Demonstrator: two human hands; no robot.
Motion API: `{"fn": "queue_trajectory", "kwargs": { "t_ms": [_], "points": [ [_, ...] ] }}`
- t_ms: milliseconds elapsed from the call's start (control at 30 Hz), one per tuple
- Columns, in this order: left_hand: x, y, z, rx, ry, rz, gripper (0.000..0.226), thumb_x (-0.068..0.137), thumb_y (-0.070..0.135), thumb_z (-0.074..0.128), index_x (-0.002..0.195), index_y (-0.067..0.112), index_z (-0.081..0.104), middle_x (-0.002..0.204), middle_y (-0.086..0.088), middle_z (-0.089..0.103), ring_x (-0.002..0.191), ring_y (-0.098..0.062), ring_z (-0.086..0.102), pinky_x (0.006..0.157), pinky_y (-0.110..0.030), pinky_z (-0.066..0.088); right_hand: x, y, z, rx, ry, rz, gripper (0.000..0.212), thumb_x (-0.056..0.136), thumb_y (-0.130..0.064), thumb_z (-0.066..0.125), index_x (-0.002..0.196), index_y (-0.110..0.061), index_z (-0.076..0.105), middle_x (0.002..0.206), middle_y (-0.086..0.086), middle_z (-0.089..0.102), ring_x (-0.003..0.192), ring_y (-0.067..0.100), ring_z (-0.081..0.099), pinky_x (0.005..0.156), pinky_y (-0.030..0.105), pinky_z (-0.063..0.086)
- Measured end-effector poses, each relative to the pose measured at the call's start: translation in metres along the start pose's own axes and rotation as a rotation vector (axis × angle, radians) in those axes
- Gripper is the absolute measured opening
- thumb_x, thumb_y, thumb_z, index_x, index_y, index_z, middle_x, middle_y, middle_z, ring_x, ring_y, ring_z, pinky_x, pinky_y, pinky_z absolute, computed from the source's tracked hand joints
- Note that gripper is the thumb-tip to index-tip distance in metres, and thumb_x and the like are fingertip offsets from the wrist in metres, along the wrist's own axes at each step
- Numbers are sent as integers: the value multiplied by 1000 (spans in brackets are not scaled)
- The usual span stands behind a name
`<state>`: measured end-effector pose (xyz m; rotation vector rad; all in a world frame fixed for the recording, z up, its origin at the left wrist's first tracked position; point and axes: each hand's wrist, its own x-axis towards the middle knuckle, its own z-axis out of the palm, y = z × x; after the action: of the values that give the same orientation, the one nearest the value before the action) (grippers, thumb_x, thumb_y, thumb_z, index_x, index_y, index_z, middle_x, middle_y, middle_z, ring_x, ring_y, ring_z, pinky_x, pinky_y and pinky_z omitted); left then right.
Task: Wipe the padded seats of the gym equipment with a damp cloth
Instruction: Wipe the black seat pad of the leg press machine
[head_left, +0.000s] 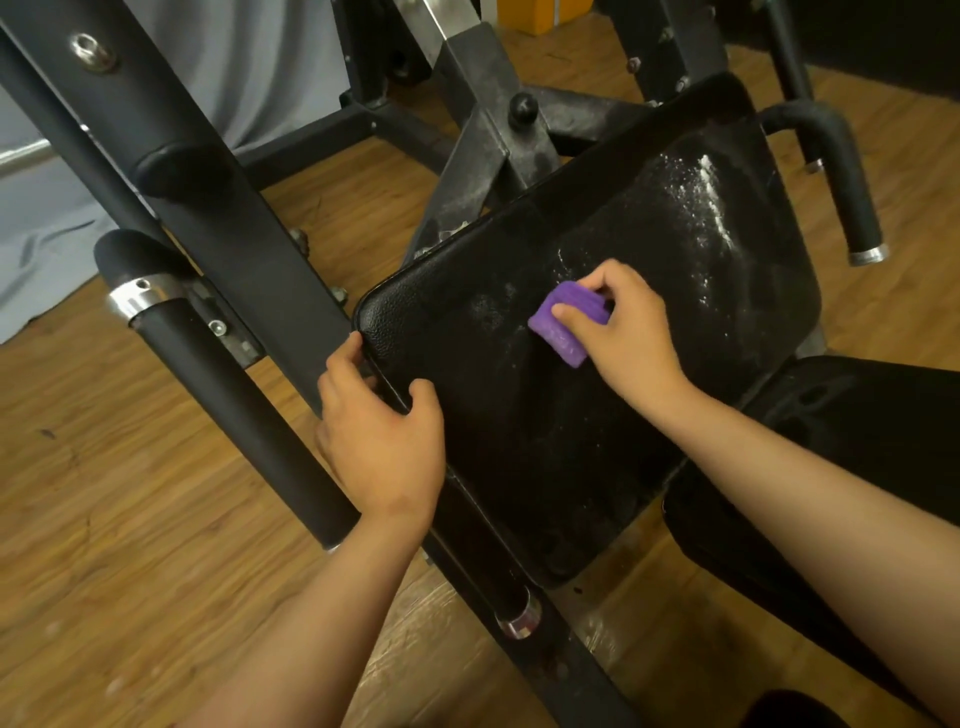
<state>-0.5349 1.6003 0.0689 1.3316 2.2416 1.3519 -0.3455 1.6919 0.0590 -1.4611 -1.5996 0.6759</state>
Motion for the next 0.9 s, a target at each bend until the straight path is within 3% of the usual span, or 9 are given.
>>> {"fn": "queue_trajectory", "kwargs": {
  "t_ms": [67, 233, 300, 433, 500, 633, 800, 900],
  "points": [
    [0, 0, 0, -5, -1, -4, 61, 81, 24, 64, 137, 22, 41, 121, 14, 46, 111, -11, 56, 101, -49, 43, -8, -7, 12, -18, -24, -24, 13, 87, -18, 68, 87, -14, 56, 94, -5, 52, 78, -1, 51, 68, 4, 38],
    [0, 2, 0, 2, 10, -16, 61, 81, 21, 64, 137, 21, 42, 127, 6, 52, 111, -12, 57, 100, -49, 42, -55, -6, 34, -126, -348, -211, 12, 85, -15, 69, 85, -11, 57, 90, -6, 49, 77, 7, 51, 70, 23, 43],
    [-1, 1, 0, -2, 6, -21, 61, 81, 22, 65, 138, 22, 41, 127, 7, 52, 112, -12, 56, 101, -49, 43, -37, -5, 26, -145, -251, -228, 12, 84, -15, 70, 84, -12, 58, 91, -3, 51, 77, 7, 51, 72, 22, 43],
    [-1, 3, -1, 2, 1, -25, 62, 80, 23, 64, 138, 23, 40, 124, 13, 47, 113, -11, 55, 101, -49, 43, 7, -14, 7, -135, 0, -106, 18, 86, -13, 67, 81, -17, 51, 88, -6, 47, 73, -4, 45, 67, 4, 32],
    [-2, 4, -1, 4, -6, -25, 62, 80, 23, 64, 138, 23, 40, 125, 11, 49, 112, -11, 55, 101, -50, 42, -5, -13, 10, -140, -39, -98, 17, 86, -11, 66, 80, -16, 51, 88, -6, 47, 73, 0, 46, 68, 7, 34],
    [-1, 3, -2, 5, 1, -31, 63, 80, 21, 65, 138, 20, 42, 127, 4, 52, 112, -13, 56, 102, -50, 41, -39, -8, 23, -147, -309, -164, 11, 84, -12, 68, 84, -11, 57, 90, -5, 52, 78, 7, 53, 73, 25, 45],
    [-2, 5, 0, 3, 6, -30, 62, 79, 20, 65, 137, 20, 42, 126, 4, 52, 113, -15, 56, 101, -50, 41, -11, -12, 22, -97, -177, -139, 14, 84, -18, 71, 84, -11, 59, 86, -5, 53, 77, 4, 51, 68, 8, 38],
    [-1, 4, -1, 8, 4, -38, 62, 79, 21, 65, 136, 21, 42, 125, 5, 52, 113, -16, 56, 101, -50, 42, -2, -10, 22, -101, -75, -99, 15, 84, -17, 70, 80, -13, 56, 85, -5, 52, 74, 1, 48, 67, 8, 37]
  ]
}}
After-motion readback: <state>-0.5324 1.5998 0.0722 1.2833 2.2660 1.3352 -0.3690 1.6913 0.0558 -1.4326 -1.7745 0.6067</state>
